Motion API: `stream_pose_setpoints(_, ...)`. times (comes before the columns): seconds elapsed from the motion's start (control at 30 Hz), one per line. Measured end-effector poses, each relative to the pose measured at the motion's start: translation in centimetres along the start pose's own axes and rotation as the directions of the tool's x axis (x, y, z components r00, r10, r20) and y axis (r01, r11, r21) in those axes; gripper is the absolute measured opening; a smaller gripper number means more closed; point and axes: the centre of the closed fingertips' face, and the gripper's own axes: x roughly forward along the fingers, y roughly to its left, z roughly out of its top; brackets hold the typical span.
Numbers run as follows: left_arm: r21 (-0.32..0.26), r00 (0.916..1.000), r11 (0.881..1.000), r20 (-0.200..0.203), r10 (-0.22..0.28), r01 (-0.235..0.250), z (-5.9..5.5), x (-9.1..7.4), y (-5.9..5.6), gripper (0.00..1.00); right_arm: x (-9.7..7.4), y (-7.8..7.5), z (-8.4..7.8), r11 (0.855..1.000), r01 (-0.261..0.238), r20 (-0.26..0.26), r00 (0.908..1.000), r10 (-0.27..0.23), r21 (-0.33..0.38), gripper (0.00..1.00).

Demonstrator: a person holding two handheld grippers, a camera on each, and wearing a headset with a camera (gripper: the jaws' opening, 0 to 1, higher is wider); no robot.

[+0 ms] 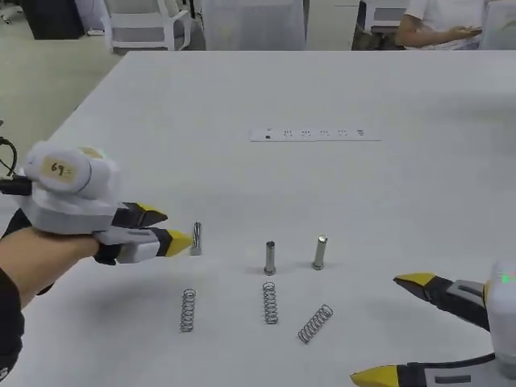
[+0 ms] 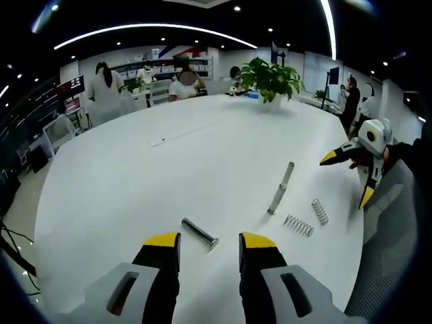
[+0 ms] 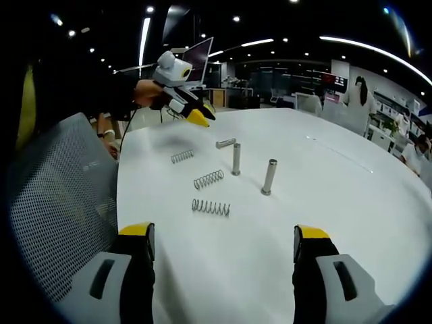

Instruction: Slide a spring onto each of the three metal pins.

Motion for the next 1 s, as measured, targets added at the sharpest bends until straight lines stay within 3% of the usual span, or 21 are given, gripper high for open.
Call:
stream_pose_setpoints(0.37, -0.056, 0.9963, 0.996, -0.06, 0.061, -0.065, -0.3, 1.9, 1.0, 0.2, 0.1, 0.1, 0.0, 1.0, -0.002, 0.002, 1.0, 0.002, 0.002, 0.83)
stream_pose_setpoints(0.67, -0.148, 0.9891, 0.983, -0.113, 0.094, -0.11, -0.7, 3.5, 1.8, 0.19, 0.1, 0.2, 0.0, 1.0, -0.004, 0.003, 1.0, 0.004, 0.002, 0.83)
stream_pose_setpoints(0.87, -0.158, 0.9793, 0.976, -0.159, 0.126, -0.151, -1.4, 4.7, 2.4, 0.15, 0.1, 0.2, 0.0, 1.0, -0.005, 0.002, 1.0, 0.005, 0.003, 0.83)
stream_pose_setpoints(1.0, -0.125, 0.9721, 0.978, -0.188, 0.14, -0.165, -1.9, 5.3, 2.6, 0.12, 0.1, 0.2, 0.0, 1.0, -0.003, 0.003, 1.0, 0.003, 0.007, 0.83)
